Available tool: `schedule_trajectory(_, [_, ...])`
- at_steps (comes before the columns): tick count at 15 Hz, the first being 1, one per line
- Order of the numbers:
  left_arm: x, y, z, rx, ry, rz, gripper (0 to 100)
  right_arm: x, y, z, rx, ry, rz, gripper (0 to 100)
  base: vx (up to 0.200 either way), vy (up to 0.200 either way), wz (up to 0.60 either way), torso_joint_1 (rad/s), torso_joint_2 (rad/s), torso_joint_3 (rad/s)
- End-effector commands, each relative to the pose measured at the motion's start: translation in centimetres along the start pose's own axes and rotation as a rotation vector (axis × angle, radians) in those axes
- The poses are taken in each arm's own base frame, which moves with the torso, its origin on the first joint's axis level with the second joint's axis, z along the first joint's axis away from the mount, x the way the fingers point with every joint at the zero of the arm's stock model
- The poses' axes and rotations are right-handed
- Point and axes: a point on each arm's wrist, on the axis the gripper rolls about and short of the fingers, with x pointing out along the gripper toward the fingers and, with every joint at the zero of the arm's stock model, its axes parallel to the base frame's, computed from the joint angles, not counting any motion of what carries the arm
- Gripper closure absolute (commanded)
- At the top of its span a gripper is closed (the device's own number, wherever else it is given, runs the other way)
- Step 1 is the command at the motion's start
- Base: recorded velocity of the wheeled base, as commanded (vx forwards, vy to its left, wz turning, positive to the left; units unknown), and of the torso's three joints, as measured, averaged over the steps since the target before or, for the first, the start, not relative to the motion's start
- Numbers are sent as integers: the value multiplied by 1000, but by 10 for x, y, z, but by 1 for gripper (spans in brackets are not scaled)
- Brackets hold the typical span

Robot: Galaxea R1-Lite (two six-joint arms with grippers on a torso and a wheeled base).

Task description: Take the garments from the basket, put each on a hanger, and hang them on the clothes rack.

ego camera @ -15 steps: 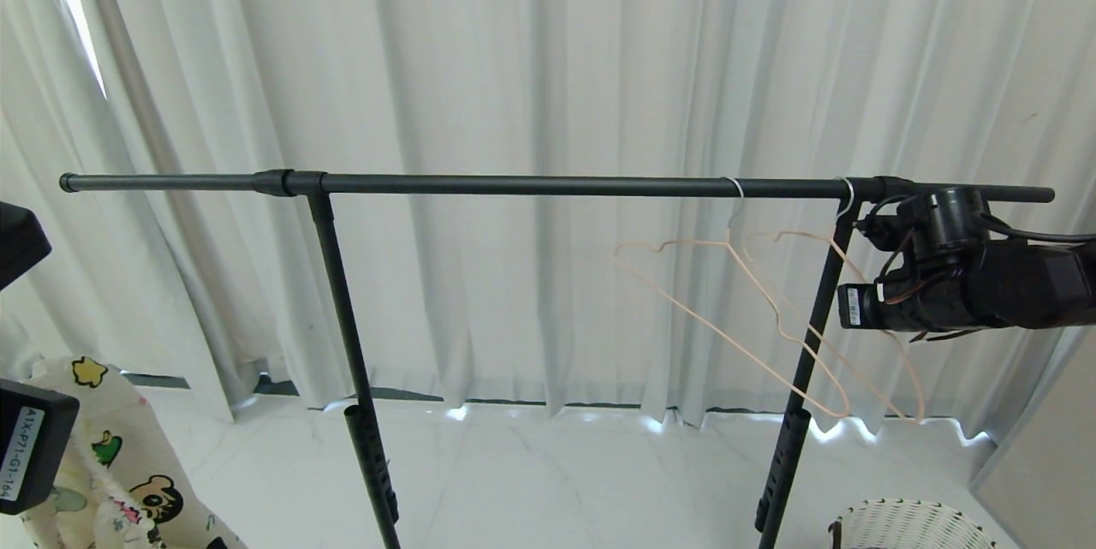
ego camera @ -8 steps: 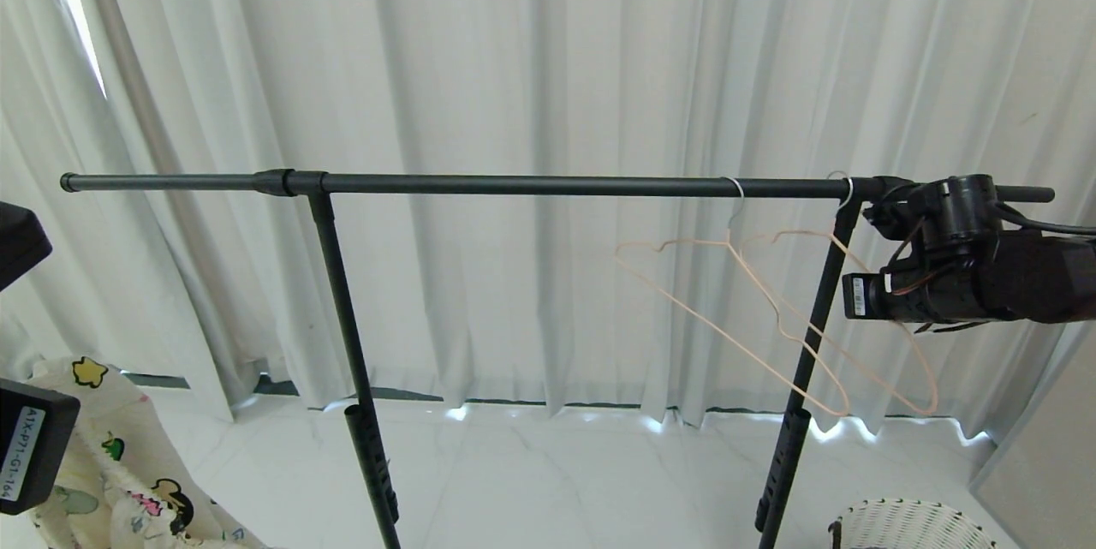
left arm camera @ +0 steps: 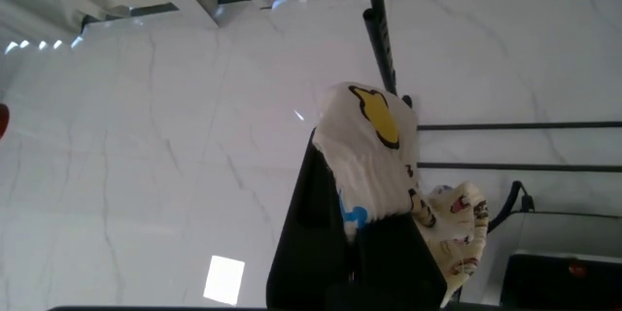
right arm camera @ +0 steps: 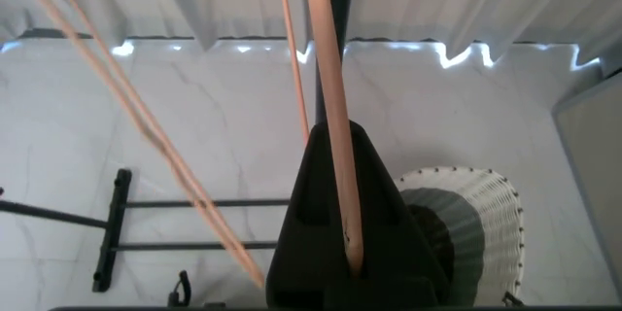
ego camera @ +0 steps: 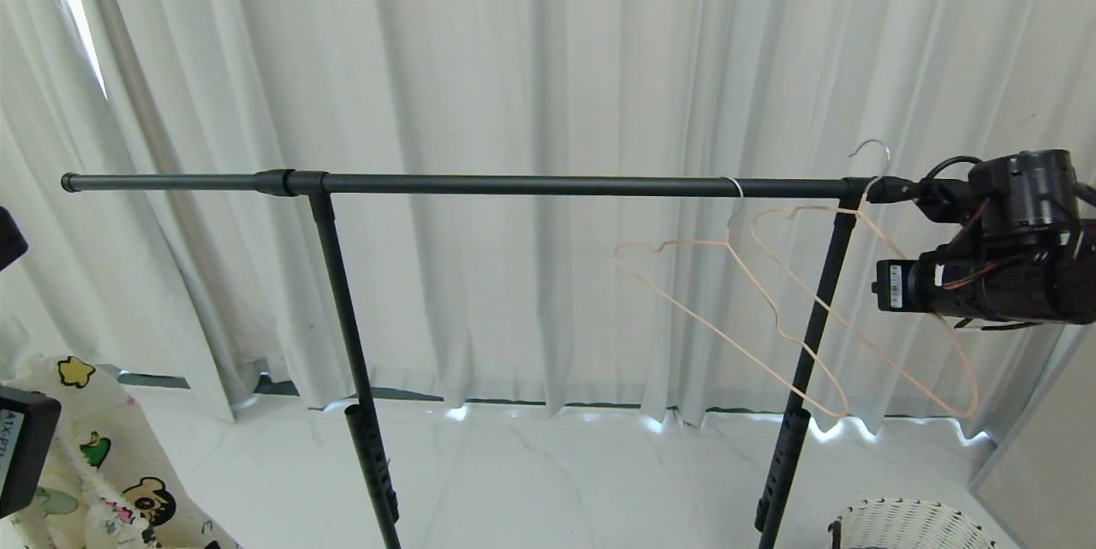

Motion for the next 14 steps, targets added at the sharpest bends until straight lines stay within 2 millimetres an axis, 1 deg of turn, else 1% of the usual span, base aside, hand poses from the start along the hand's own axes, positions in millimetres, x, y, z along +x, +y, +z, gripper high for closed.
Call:
schedule_trajectory(1, [-2,1,-1,-4,-10,0,100,-36,-1,-9,-6,-36,11,100,0,0,0,0,0,0])
schedule_trajectory(2, [-3,1,-1,-3,-14,3,100,-48,-3,-18,-15,-34,10,100,0,0,0,0,0,0])
schedule_trajectory(4, [-3,1,-1,-1,-16,10,100,-75,-8,-36,-51,-41,10,100,-200,0,0,7,5,2])
schedule_trajectory(5, [-4,1,-1,2,-19,6,100,-82,-9,-41,-60,-47,11,100,-200,0,0,17,2,2])
schedule_trajectory(6, [-5,0,-1,6,-26,-2,100,-98,-11,-51,-79,-58,12,100,-200,0,0,7,2,7])
schedule_trajectory(8, [-5,-1,-2,17,-28,-13,100,-121,-14,-63,-116,-56,13,100,-200,0,0,-12,0,2])
schedule_trajectory(10, [-5,-1,-2,18,-28,-13,100,-142,-15,-69,-133,-75,28,100,-200,0,0,0,2,5])
schedule_trajectory(12, [-5,-1,-2,16,-30,-13,100,-159,-13,-73,-145,-91,52,100,-200,0,0,0,5,0])
schedule_trajectory(14, [-7,0,-3,13,-35,-13,100,-170,-12,-78,-159,-99,75,100,-200,0,0,-2,0,5])
